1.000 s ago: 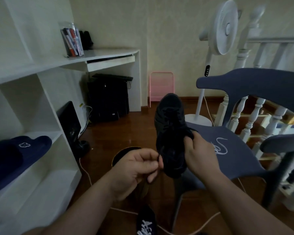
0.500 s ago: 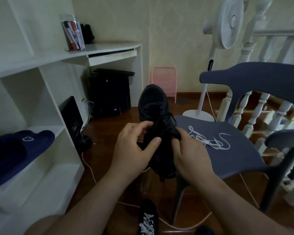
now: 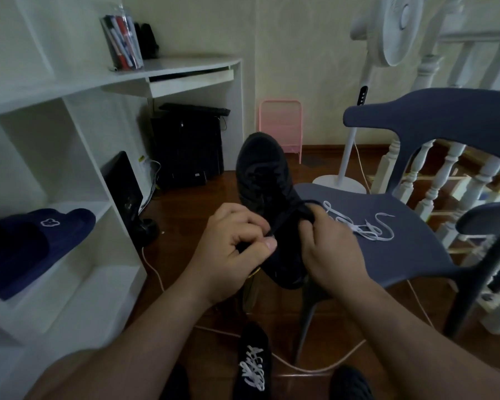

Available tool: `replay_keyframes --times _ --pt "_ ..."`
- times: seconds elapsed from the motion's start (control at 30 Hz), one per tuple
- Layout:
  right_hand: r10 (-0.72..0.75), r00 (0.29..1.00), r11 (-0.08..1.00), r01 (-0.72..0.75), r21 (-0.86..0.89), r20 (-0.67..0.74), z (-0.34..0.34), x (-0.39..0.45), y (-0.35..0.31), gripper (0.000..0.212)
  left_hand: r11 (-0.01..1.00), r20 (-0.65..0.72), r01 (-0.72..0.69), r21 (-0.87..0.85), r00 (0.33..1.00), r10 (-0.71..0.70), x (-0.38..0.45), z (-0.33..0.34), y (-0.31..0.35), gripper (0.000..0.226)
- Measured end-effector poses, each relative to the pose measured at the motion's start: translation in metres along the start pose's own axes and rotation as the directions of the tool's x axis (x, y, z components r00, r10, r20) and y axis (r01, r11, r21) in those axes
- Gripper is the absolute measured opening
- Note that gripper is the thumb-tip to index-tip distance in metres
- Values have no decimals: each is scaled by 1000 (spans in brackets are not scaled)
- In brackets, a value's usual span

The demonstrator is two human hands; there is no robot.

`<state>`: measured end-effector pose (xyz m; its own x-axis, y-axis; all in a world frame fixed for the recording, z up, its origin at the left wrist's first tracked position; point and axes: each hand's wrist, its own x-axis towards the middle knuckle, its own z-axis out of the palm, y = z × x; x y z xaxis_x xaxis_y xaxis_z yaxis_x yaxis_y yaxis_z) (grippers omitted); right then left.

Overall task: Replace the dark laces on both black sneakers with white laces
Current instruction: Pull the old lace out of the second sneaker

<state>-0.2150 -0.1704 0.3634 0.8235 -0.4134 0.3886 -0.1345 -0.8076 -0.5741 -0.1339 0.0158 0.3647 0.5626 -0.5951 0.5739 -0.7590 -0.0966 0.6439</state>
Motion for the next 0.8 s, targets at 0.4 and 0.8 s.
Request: replay_keyframes --times 0.4,0.8 --pt "113 992 991 -108 77 -56 -15 7 25 22 715 355 560 419 624 -696 -2 -49 -53 51" --pt "40 987 999 -40 2 156 -5 1 20 10 923 260 381 49 888 -380 -1 -36 -33 20"
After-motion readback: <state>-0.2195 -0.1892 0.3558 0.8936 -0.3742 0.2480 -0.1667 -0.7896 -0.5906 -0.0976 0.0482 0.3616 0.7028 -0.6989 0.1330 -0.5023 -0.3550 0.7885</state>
